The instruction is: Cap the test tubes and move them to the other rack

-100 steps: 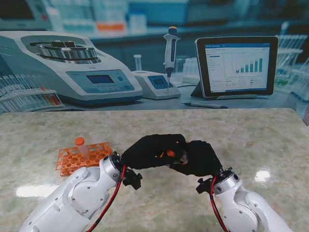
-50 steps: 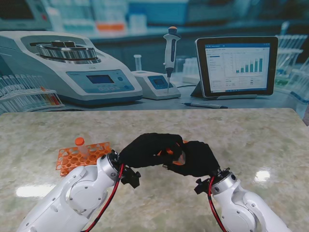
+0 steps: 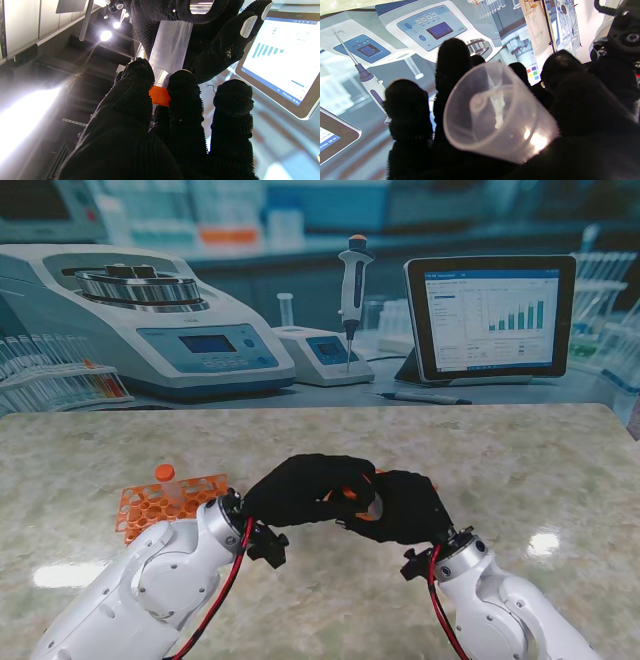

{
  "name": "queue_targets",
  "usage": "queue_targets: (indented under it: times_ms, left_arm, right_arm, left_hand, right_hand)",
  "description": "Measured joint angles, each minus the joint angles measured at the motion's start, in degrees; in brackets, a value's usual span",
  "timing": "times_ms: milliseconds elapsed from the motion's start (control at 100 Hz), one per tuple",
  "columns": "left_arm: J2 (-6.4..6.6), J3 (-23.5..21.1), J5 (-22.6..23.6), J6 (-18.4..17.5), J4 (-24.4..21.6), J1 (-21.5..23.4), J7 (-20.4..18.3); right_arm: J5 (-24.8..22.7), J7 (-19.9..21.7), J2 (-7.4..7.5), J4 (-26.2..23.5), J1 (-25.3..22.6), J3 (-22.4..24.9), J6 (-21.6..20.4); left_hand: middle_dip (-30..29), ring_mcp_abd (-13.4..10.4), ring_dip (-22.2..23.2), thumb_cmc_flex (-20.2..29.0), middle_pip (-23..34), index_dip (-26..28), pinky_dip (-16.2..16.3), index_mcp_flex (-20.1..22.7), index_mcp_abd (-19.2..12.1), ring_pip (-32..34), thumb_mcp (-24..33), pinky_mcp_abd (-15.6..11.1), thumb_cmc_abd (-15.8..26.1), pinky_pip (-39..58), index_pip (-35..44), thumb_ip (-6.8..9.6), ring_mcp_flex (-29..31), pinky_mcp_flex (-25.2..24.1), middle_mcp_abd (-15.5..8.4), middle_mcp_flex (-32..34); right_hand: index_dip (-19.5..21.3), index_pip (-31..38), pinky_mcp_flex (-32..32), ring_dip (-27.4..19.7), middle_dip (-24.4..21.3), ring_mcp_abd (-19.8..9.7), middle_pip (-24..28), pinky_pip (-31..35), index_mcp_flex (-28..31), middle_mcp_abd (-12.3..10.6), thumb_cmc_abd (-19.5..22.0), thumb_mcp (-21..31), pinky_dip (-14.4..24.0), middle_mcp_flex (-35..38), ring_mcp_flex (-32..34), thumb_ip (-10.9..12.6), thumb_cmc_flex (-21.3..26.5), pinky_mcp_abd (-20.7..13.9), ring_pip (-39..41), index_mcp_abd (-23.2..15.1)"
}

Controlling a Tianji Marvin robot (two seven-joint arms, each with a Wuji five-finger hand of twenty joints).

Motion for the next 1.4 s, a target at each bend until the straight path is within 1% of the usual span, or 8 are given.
queue_targets:
  times_ms: [530, 700, 790, 880, 940, 1110, 1270, 1400]
  left_arm:
    - [0.52, -1.4, -0.2, -0.3, -2.5, 1.1, -1.9]
    - [0.65, -1.8, -0.6, -0.4, -3.0, 1.3, -2.5]
    - [0.68, -1.8, -0.9, -0.4, -3.1, 1.4, -2.6]
    - [0.71, -1.6, -1.2, -0.3, -3.1, 1.4, -2.5]
    - [0.72, -1.3, -1.5, -0.2, -3.0, 1.3, -2.5]
    - [0.73, -1.1, -2.2, 0.5, -2.7, 1.0, -3.1]
    - [0.82, -1.3, -2.7, 1.4, -2.9, 1.0, -4.1]
    - [1.03, -1.5, -2.8, 2.1, -3.1, 1.0, -5.0]
  right_arm:
    - [0.5, -0.3, -0.11, 1.3, 1.1, -0.6, 1.7]
    - [1.1, -0.1, -0.13, 1.3, 1.2, -1.0, 2.3]
    - [1.8, -0.1, -0.19, 1.5, 1.4, -1.3, 2.5]
    - [2.5, 0.1, -0.29, 1.7, 1.6, -1.5, 2.5]
    - [2.5, 0.1, -0.31, 1.7, 1.6, -1.5, 2.6]
    - [1.9, -0.1, -0.31, 2.2, 1.9, -1.5, 2.6]
    - [2.0, -0.2, -0.32, 2.7, 2.2, -1.5, 2.1]
    - [1.9, -0.1, -0.31, 2.9, 2.2, -1.4, 1.8]
  left_hand:
    - [0.1, 0.2, 0.5, 0.0, 0.1, 0.4, 0.1, 0.7, -0.1, -0.1, 0.0, 0.5, -0.6, 0.0, 0.0, -0.04, 0.0, 0.0, 0.0, 0.0]
    - [0.1, 0.2, 0.5, 0.1, -0.8, 0.4, 0.1, 1.2, -0.1, -0.4, 0.1, 0.5, -0.9, 0.0, 0.0, -0.07, 0.1, 0.0, 0.0, -0.1]
    - [0.1, 0.2, 0.5, 0.1, -1.6, 0.4, 0.1, 1.2, -0.1, -0.5, 0.1, 0.6, -0.9, 0.0, 0.0, -0.07, 0.1, 0.0, 0.0, -0.2]
    - [-0.1, 0.3, 0.5, 0.1, -2.1, 0.4, 0.1, 1.2, -0.1, -0.9, 0.1, 0.6, -0.9, 0.0, 0.0, -0.07, 0.1, 0.0, 0.0, -0.2]
    - [-0.6, 0.3, 0.5, 0.1, -2.1, 0.4, 0.1, 1.2, -0.1, -1.0, 0.1, 0.6, -0.9, -0.1, 0.0, -0.07, 0.1, -0.1, 0.0, -0.2]
    - [-1.9, 0.6, 0.5, 0.1, -2.1, -1.0, 0.2, 1.2, -0.1, -1.6, 0.2, 0.6, -0.9, -0.2, 0.0, -0.07, 0.1, -0.2, 0.0, -0.3]
    - [-2.1, 2.1, 0.5, 0.2, -2.1, -7.2, 0.2, 2.2, 0.1, -4.5, 0.2, 0.6, -0.9, -0.2, -1.2, -0.07, 0.1, -1.6, -0.1, -0.7]
    - [-1.8, 2.9, 0.5, 0.2, -2.2, -14.1, 0.2, 3.6, 1.3, -6.9, 1.2, 0.5, -0.9, -1.4, -5.2, 0.12, -0.2, -4.5, -0.4, -1.6]
  right_hand:
    - [-4.8, -2.7, -3.8, 0.1, -2.3, 1.6, -2.2, -1.5, -1.6, 1.3, 0.2, 0.5, 0.1, -2.8, -1.8, 0.0, 0.0, 2.0, -4.2, 1.9]
    - [-6.0, -0.4, -2.2, 1.4, -0.9, 1.9, -1.6, 0.1, -2.1, 1.4, 4.7, 1.4, 0.9, -2.7, -1.6, 0.0, 6.5, 1.7, -2.5, 1.8]
    - [-3.3, -0.2, -0.2, 2.8, 1.5, 1.5, -0.5, 2.0, -3.6, 1.4, 7.8, 2.1, 0.9, -1.7, -0.9, -0.7, 10.0, 0.8, -0.8, 1.6]
    - [0.6, -1.2, 1.9, 4.3, 2.5, 0.6, 3.2, 3.6, -4.5, 1.4, 9.9, 0.4, 0.9, -0.5, -0.2, -0.7, 12.3, 0.3, 8.3, 3.4]
    - [2.4, -2.3, 3.6, 5.1, 3.1, 0.0, 4.9, 4.4, -4.6, 1.4, 10.9, -1.3, 0.9, 0.4, 0.1, -0.7, 13.5, -0.4, 10.4, 4.2]
    - [6.5, -3.3, 6.0, 6.0, 4.3, -1.4, 7.4, 6.9, -4.6, 1.0, 11.6, -1.9, 2.3, 3.6, 0.7, -1.9, 13.5, -2.4, 18.8, 4.5]
    - [8.8, -3.4, 6.7, 5.9, 4.3, -1.6, 8.1, 8.3, -4.5, 0.4, 11.6, -0.7, 3.8, 4.4, 0.8, -3.9, 13.5, -3.2, 19.6, 4.8]
    - [8.8, -3.5, 6.9, 6.5, 4.3, -1.7, 8.1, 8.9, -4.5, 0.3, 11.6, -0.3, 3.9, 5.0, 0.9, -4.1, 13.4, -3.7, 22.4, 4.8]
